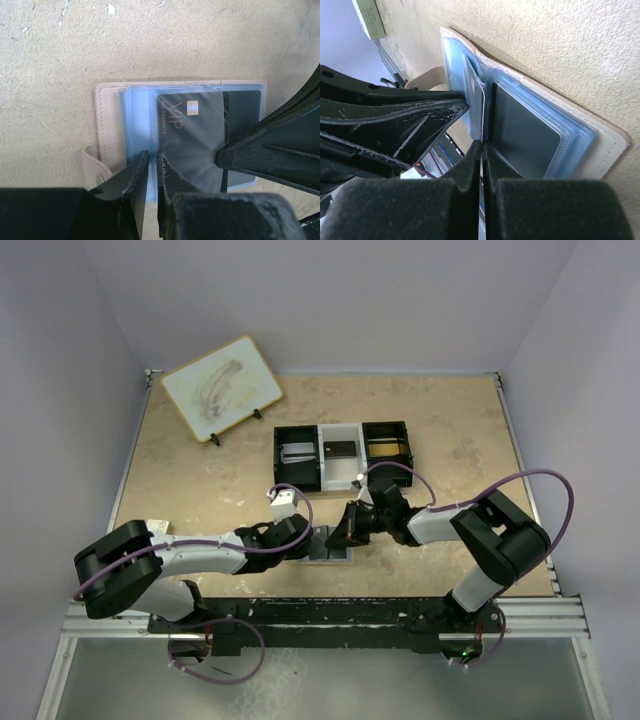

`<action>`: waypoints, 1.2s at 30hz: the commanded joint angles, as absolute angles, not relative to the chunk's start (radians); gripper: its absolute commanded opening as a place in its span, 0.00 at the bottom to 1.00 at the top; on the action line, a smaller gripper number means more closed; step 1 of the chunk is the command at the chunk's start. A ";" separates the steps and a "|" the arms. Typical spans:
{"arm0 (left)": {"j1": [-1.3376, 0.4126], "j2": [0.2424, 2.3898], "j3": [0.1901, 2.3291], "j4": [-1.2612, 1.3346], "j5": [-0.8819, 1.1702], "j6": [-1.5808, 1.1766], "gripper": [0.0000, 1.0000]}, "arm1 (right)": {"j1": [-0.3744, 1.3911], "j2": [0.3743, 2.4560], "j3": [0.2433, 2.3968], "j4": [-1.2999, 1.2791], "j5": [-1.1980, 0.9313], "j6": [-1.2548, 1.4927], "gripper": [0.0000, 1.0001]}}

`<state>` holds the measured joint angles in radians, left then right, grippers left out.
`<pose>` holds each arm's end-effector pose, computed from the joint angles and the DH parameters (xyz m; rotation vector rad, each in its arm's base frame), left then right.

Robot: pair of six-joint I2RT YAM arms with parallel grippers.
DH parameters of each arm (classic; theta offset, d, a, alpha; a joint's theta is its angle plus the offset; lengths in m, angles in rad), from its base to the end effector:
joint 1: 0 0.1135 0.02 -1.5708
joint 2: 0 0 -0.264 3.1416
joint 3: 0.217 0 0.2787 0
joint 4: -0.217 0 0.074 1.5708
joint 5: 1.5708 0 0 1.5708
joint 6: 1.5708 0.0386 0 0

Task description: Take the credit cards out of the card holder

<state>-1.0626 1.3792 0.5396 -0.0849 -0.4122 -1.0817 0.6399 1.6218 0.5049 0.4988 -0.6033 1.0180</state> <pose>0.1410 -0.2214 0.1228 -0.1942 2.4389 -0.4738 0.2219 0.1925 0.0976 0.0758 2.5376 1.4805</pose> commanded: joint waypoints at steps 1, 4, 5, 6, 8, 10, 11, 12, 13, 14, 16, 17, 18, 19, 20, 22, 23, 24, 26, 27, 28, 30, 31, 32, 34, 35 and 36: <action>-1.058 1.413 0.516 -0.230 -0.437 -1.061 0.11 | 0.621 1.600 0.509 0.474 -0.618 0.988 0.00; -1.058 1.413 0.522 -0.232 -0.436 -1.056 0.11 | 0.621 1.595 0.509 0.463 -0.601 0.985 0.00; -1.058 1.413 0.523 -0.228 -0.434 -1.054 0.11 | 0.620 1.599 0.510 0.478 -0.602 0.987 0.00; -1.058 1.413 0.525 -0.224 -0.433 -1.050 0.11 | 0.621 1.606 0.510 0.484 -0.607 0.990 0.01; -1.058 1.416 0.528 -0.218 -0.430 -1.047 0.11 | 0.621 1.616 0.516 0.483 -0.615 0.995 0.04; -1.058 1.425 0.535 -0.219 -0.428 -1.045 0.11 | 0.621 1.615 0.517 0.479 -0.615 1.005 0.08; -1.058 1.427 0.536 -0.222 -0.427 -1.043 0.11 | 0.621 1.611 0.518 0.479 -0.613 1.007 0.09; -1.058 1.429 0.537 -0.221 -0.425 -1.043 0.11 | 0.621 1.608 0.519 0.479 -0.608 1.010 0.11; -1.058 1.430 0.536 -0.219 -0.425 -1.042 0.11 | 0.621 1.607 0.521 0.481 -0.607 1.012 0.13; -1.058 1.430 0.535 -0.219 -0.425 -1.043 0.11 | 0.621 1.609 0.523 0.485 -0.613 1.012 0.14; -1.058 1.429 0.538 -0.220 -0.425 -1.040 0.11 | 0.620 1.615 0.524 0.500 -0.624 1.017 0.15; -1.058 1.429 0.537 -0.220 -0.425 -1.039 0.11 | 0.621 1.620 0.524 0.513 -0.629 1.021 0.15; -1.058 1.429 0.537 -0.220 -0.424 -1.040 0.11 | 0.621 1.626 0.522 0.528 -0.637 1.027 0.15; -1.058 1.430 0.538 -0.221 -0.422 -1.039 0.11 | 0.620 1.632 0.520 0.542 -0.645 1.031 0.14; -1.058 1.430 0.539 -0.220 -0.422 -1.039 0.11 | 0.621 1.638 0.520 0.551 -0.649 1.037 0.12; -1.058 1.429 0.540 -0.221 -0.422 -1.035 0.11 | 0.621 1.643 0.522 0.564 -0.647 1.042 0.10; -1.058 1.430 0.541 -0.222 -0.422 -1.035 0.11 | 0.621 1.644 0.524 0.565 -0.648 1.043 0.10; -1.058 1.430 0.540 -0.222 -0.422 -1.035 0.11 | 0.621 1.647 0.528 0.561 -0.649 1.042 0.10; -1.058 1.430 0.540 -0.221 -0.422 -1.035 0.11 | 0.621 1.651 0.542 0.536 -0.639 1.029 0.11; -1.058 1.430 0.541 -0.221 -0.421 -1.035 0.11 | 0.621 1.653 0.550 0.515 -0.629 1.021 0.11; -1.058 1.430 0.540 -0.220 -0.420 -1.034 0.11 | 0.620 1.655 0.557 0.493 -0.616 1.013 0.12; -1.058 1.430 0.540 -0.219 -0.419 -1.034 0.11 | 0.620 1.655 0.561 0.458 -0.595 1.005 0.14; -1.057 1.429 0.540 -0.219 -0.419 -1.032 0.10 | 0.621 1.655 0.563 0.438 -0.584 1.004 0.15; -1.058 1.430 0.540 -0.219 -0.419 -1.031 0.10 | 0.621 1.654 0.564 0.427 -0.570 1.003 0.16; -1.058 1.431 0.540 -0.217 -0.417 -1.028 0.10 | 0.621 1.656 0.567 0.420 -0.541 1.001 0.18; -1.058 1.431 0.540 -0.216 -0.416 -1.027 0.10 | 0.621 1.660 0.567 0.423 -0.539 1.001 0.18; -1.058 1.432 0.540 -0.215 -0.416 -1.028 0.09 | 0.621 1.664 0.565 0.430 -0.541 1.003 0.18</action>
<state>-1.0626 1.3930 0.5591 -0.0944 -0.4122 -1.0698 0.6250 1.6505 0.5392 0.4526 -0.5854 1.0199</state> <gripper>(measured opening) 0.102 0.173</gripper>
